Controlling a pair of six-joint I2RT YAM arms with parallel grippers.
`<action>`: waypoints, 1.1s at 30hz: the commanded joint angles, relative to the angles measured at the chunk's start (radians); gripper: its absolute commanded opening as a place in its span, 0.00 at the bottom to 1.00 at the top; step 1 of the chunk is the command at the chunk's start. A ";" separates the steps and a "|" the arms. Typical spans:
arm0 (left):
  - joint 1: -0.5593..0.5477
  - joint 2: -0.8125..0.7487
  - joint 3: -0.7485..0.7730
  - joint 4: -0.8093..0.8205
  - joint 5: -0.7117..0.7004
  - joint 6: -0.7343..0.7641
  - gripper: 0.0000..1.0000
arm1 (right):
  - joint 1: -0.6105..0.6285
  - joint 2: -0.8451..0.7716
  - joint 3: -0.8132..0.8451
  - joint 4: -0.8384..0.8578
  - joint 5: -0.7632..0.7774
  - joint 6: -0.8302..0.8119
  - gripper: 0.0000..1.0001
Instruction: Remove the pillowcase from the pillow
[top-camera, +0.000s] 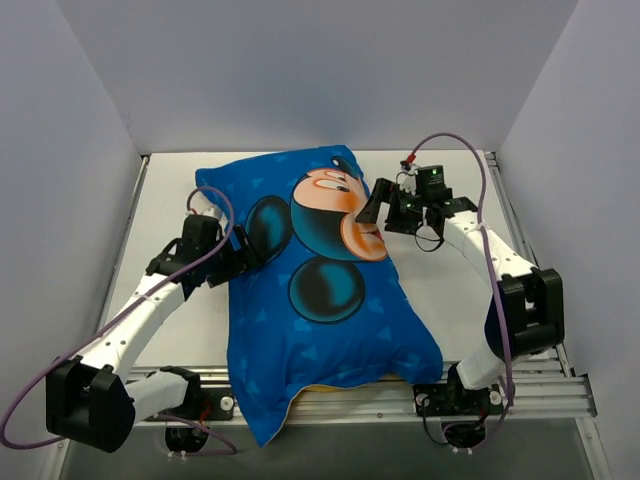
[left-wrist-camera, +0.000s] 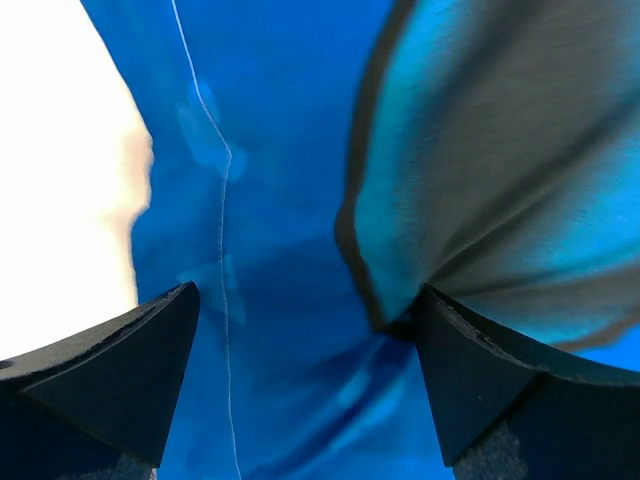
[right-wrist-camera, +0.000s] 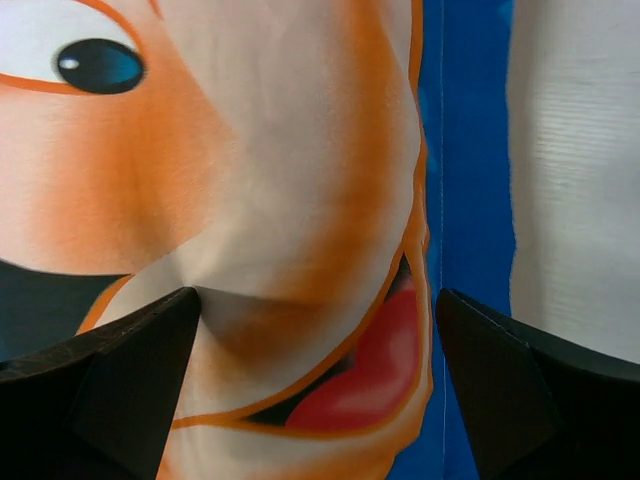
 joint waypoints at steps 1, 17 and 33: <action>-0.005 -0.007 -0.114 0.105 0.001 -0.091 0.95 | 0.013 0.078 -0.044 0.177 -0.187 0.016 1.00; -0.012 0.107 -0.199 0.311 0.086 -0.246 0.89 | 0.159 0.146 0.403 -0.088 -0.258 -0.197 0.00; -0.052 0.243 0.084 0.426 0.058 -0.338 0.92 | 0.423 0.183 0.534 -0.188 -0.100 -0.318 0.00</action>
